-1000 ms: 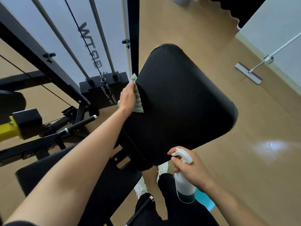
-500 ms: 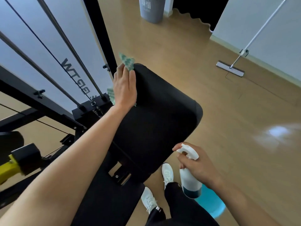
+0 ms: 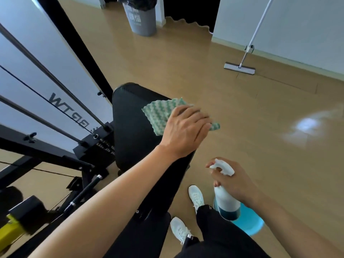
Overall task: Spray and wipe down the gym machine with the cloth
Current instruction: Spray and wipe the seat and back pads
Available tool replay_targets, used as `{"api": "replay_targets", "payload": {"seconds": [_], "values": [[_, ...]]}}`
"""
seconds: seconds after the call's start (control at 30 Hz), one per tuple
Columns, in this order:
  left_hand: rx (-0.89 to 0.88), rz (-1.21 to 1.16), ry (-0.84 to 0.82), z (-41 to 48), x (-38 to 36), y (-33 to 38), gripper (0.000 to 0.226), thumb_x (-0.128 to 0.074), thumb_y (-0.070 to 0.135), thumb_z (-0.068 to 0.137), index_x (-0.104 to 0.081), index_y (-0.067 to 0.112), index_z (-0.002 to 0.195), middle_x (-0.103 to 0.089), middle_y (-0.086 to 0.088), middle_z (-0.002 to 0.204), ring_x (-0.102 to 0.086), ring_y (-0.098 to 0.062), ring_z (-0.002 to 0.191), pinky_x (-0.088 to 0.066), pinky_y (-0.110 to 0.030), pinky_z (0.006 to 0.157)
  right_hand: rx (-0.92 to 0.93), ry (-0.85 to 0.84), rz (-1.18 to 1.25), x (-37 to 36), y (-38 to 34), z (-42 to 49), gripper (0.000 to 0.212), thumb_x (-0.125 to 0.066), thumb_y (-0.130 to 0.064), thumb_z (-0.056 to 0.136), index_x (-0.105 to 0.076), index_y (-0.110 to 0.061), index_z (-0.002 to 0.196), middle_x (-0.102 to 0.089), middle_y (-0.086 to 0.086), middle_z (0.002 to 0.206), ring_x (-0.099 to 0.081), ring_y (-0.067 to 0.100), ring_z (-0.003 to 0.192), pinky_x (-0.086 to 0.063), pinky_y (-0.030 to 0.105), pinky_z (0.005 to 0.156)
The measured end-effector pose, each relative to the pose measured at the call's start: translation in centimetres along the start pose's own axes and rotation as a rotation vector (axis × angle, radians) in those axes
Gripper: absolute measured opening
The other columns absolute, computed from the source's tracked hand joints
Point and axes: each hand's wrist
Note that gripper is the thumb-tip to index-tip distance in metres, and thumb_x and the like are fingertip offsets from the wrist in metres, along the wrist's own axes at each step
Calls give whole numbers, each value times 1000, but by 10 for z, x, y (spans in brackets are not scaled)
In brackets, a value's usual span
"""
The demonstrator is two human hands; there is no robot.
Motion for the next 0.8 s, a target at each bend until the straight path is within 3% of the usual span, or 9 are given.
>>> {"api": "replay_targets", "payload": {"seconds": [0.13, 0.3, 0.4, 0.6, 0.8], "values": [[-243, 201, -174, -45, -22, 20, 34, -47, 29, 107, -77, 15, 97, -76, 1, 102, -56, -26, 134, -16, -49, 127, -1, 52, -1, 8, 6, -4, 15, -62, -3, 97, -73, -14, 95, -62, 0, 58, -60, 8, 52, -44, 11, 57], [-372, 471, -463, -119, -48, 13, 34, -48, 28, 106, -73, 7, 118, -67, -10, 135, -41, -27, 148, 3, -54, 127, -63, 77, 47, 17, 22, -10, 18, -64, -8, 97, -75, -22, 93, -61, -1, 58, -61, 12, 58, -46, 14, 59], [-441, 498, -586, -151, -57, 10, 34, -49, 27, 104, -72, 10, 122, -63, -12, 141, -38, -28, 149, 8, -53, 126, -87, 81, 51, 16, 30, -15, 17, -64, -9, 97, -75, -21, 94, -61, 0, 57, -61, 14, 61, -48, 14, 61], [-360, 363, -810, -211, -78, 28, 51, -25, 18, 97, -67, 8, 124, -62, -8, 139, -42, -26, 146, 30, -49, 119, -103, 0, -12, -2, 42, -23, 15, -62, -9, 98, -75, -19, 98, -61, -6, 58, -61, 7, 59, -50, 12, 61], [-224, 384, -956, -255, -90, 38, 50, -30, 19, 97, -58, 11, 138, -39, -9, 161, -18, -24, 157, 33, -51, 116, -114, -71, -75, -23, 45, -29, 14, -61, -10, 100, -73, -16, 103, -60, 0, 60, -57, 6, 56, -45, 6, 55]]}}
Point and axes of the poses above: each hand's wrist, its own z-axis towards the middle knuckle, its own x-axis out of the back of the hand, y = z × x
